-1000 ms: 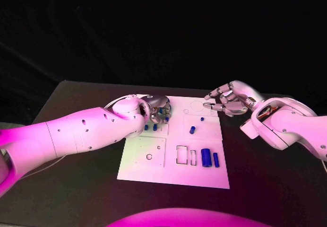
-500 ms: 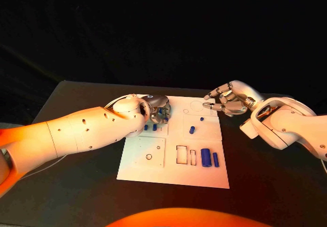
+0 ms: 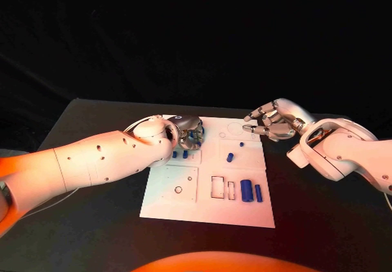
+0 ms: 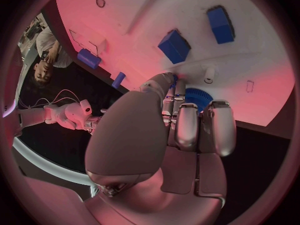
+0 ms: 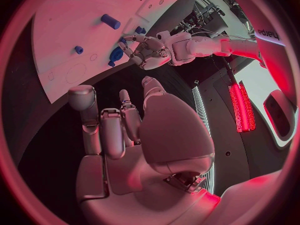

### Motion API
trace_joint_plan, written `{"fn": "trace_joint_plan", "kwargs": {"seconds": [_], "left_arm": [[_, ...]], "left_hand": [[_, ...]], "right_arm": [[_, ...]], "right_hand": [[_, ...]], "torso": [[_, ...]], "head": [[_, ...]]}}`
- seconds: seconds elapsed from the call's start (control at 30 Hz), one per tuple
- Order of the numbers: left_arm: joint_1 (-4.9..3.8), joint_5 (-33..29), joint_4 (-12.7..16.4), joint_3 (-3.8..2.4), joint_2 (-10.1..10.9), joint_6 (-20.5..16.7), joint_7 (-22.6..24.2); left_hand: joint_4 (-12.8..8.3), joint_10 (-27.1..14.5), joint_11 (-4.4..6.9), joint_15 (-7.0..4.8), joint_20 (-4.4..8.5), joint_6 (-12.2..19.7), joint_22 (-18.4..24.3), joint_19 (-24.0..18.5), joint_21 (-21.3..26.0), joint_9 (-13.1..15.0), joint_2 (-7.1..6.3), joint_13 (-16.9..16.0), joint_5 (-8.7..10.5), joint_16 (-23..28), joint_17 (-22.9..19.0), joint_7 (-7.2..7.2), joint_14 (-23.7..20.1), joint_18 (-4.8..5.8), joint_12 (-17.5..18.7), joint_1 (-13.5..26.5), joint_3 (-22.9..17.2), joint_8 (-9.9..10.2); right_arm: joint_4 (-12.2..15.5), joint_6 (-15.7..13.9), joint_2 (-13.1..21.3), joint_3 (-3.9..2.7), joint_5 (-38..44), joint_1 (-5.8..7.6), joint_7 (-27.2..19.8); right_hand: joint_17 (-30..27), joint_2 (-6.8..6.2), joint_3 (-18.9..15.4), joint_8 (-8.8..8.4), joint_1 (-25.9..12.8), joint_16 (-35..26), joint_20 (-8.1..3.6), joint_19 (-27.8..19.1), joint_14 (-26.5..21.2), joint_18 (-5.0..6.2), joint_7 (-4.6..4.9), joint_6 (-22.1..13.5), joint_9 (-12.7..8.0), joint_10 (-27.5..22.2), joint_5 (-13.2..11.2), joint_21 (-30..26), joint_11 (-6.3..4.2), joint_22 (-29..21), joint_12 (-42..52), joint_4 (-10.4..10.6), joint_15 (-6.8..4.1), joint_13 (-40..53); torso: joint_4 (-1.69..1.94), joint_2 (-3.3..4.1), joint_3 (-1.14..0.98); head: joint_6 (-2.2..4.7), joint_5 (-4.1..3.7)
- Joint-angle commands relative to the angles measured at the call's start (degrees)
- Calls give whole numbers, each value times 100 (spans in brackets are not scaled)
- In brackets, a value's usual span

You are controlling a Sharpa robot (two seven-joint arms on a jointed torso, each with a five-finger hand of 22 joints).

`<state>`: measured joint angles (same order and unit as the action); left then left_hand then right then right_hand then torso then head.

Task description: Assemble the parts on the task board

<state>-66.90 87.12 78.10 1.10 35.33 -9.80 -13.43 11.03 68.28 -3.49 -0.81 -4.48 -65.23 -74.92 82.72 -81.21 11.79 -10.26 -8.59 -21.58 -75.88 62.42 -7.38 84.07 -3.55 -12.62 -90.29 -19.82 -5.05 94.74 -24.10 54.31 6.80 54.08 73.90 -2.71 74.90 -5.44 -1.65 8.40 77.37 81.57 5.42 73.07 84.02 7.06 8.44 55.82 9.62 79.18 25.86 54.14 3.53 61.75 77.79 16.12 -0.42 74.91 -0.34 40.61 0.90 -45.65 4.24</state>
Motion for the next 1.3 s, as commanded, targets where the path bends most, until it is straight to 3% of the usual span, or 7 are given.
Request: {"fn": "trace_joint_plan", "kwargs": {"seconds": [0.03, 0.27, 0.43, 0.97, 1.3], "left_arm": [[-2, -122, 96, -42, 44, -238, 99], [-11, -156, 379, -187, 296, -347, 35], [-34, -195, 551, -233, 496, -294, -31], [-46, -333, 580, -243, 838, -37, -151], [-20, -429, 517, -232, 804, 71, -128]], "left_hand": [[-5, 42, -1, -9, 7, -36, -606, 37, -39, -9, -36, -2, 21, 1, -14, -10, 41, 75, 37, -30, -34, 35], [-18, 66, -5, -4, 2, -54, -633, 57, -65, -25, -70, -1, 27, 1, -30, -14, 39, 83, 67, 19, -74, 48], [-23, 86, -4, -4, -1, -69, -642, 63, -72, -36, -89, -1, 31, 6, -50, -12, 36, 85, 85, 56, -97, 55], [-24, 114, 1, -5, -3, -89, -654, 69, -82, -57, -122, -1, 51, 9, -76, -3, 32, 87, 126, 138, -135, 73], [-25, 124, 4, -7, -3, -98, -661, 74, -88, -64, -129, -1, 60, 11, -88, 1, 30, 89, 139, 164, -148, 77]], "right_arm": [[-9, 65, -5, 0, 18, -10, -42], [-32, 58, 0, 0, 18, -18, -43], [-38, 56, -1, 0, 17, -21, -43], [-37, 58, -3, 0, 17, -29, -40], [-37, 56, -6, 0, 17, -31, -42]], "right_hand": [[141, 45, -19, 21, -21, -16, -13, -8, 266, 39, -34, -10, 5, -22, 25, -36, -19, 0, 5, -10, -43, 216], [140, 50, -19, 31, -20, -18, -14, -11, 266, 41, -37, 2, 8, -23, 27, -51, -21, -9, 5, -11, -45, 214], [140, 50, -19, 31, -20, -18, -14, -11, 266, 41, -37, 2, 8, -23, 27, -51, -21, -9, 5, -11, -45, 214], [140, 50, -19, 31, -20, -18, -14, -11, 266, 41, -37, 2, 8, -23, 27, -51, -21, -9, 5, -11, -45, 214], [140, 50, -19, 31, -20, -18, -14, -11, 266, 41, -37, 2, 8, -23, 27, -51, -21, -9, 5, -11, -45, 214]], "torso": [[6, -4, -1], [30, -24, -3], [48, -34, 0], [39, -24, -2], [30, -21, 3]], "head": [[29, -1], [45, 9], [34, 5], [12, 32], [-8, 47]]}}
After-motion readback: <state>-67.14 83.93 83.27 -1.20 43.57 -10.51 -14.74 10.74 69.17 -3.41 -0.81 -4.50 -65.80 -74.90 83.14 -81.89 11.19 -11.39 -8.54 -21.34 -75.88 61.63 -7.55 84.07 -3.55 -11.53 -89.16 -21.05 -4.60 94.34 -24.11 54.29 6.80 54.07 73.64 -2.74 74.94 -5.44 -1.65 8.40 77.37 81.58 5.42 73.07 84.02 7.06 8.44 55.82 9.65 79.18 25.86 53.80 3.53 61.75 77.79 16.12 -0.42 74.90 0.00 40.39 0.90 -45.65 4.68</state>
